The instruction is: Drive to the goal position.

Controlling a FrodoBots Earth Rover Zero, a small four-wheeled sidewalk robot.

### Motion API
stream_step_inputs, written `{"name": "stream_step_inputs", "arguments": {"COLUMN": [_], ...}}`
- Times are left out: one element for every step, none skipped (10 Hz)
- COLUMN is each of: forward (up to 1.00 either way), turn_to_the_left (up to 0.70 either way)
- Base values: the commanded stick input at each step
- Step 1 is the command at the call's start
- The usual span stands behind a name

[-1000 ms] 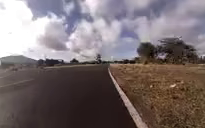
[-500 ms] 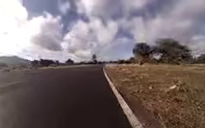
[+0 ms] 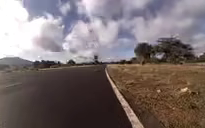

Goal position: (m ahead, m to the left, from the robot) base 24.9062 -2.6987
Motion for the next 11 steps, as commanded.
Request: {"name": "stream_step_inputs", "arguments": {"forward": [0.50,0.50,0.50,0.50,0.50,0.50,0.50,0.50,0.50,0.50,0.50], "turn_to_the_left": [0.00,0.00,0.00,0.00,0.00,0.00,0.00,0.00,0.00,0.00,0.00]}}
